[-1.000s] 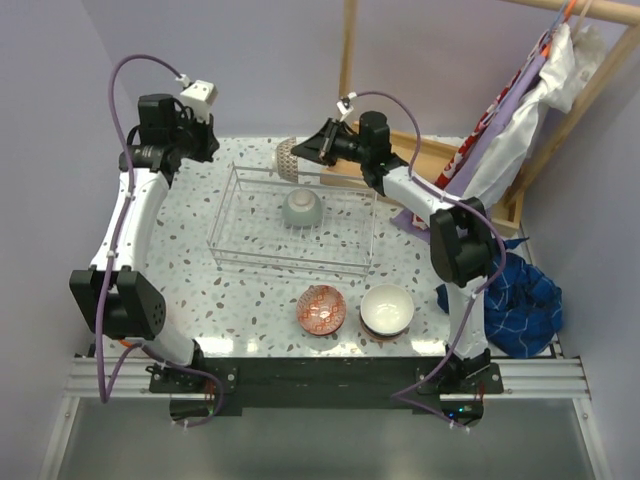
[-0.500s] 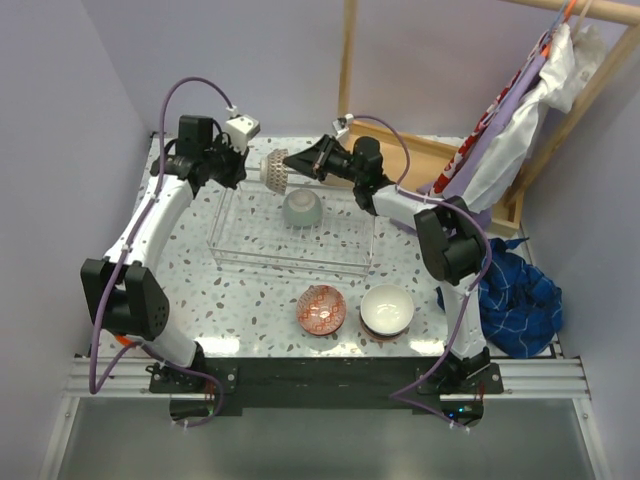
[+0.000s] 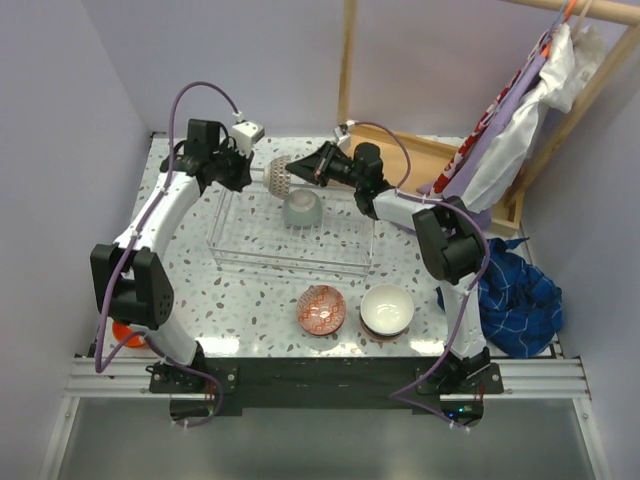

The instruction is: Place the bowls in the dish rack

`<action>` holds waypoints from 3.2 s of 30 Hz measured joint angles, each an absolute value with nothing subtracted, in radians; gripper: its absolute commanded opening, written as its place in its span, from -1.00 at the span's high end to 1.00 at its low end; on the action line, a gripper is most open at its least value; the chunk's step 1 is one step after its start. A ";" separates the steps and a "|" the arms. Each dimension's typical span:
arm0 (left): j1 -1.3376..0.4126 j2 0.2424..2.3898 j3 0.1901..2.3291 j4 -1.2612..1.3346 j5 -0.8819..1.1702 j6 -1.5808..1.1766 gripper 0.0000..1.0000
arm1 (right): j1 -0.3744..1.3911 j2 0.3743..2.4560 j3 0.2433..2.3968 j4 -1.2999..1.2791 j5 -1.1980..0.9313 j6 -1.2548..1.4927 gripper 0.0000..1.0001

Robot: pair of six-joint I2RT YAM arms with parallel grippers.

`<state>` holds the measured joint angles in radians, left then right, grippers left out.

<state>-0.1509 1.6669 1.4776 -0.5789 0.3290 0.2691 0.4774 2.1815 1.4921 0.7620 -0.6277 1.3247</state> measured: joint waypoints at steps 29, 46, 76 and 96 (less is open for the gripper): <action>-0.220 1.801 1.472 -0.524 0.333 0.246 1.00 | 0.476 2.190 1.402 0.728 -0.638 1.227 1.00; -0.239 1.848 1.452 -0.458 0.329 0.245 1.00 | 0.474 2.128 1.339 0.698 -0.641 1.118 0.47; -0.340 1.889 1.451 -0.246 0.366 0.190 1.00 | 0.428 1.847 1.367 -0.076 -0.615 0.475 0.15; -0.464 1.951 1.500 -0.172 0.425 0.104 1.00 | 0.339 1.728 1.361 -0.152 -0.567 0.399 0.15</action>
<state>-0.4637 1.9507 1.4998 -0.1722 0.4248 0.1036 0.3389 1.7275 1.3609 -0.1524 -0.5667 0.3988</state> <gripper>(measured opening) 0.012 0.426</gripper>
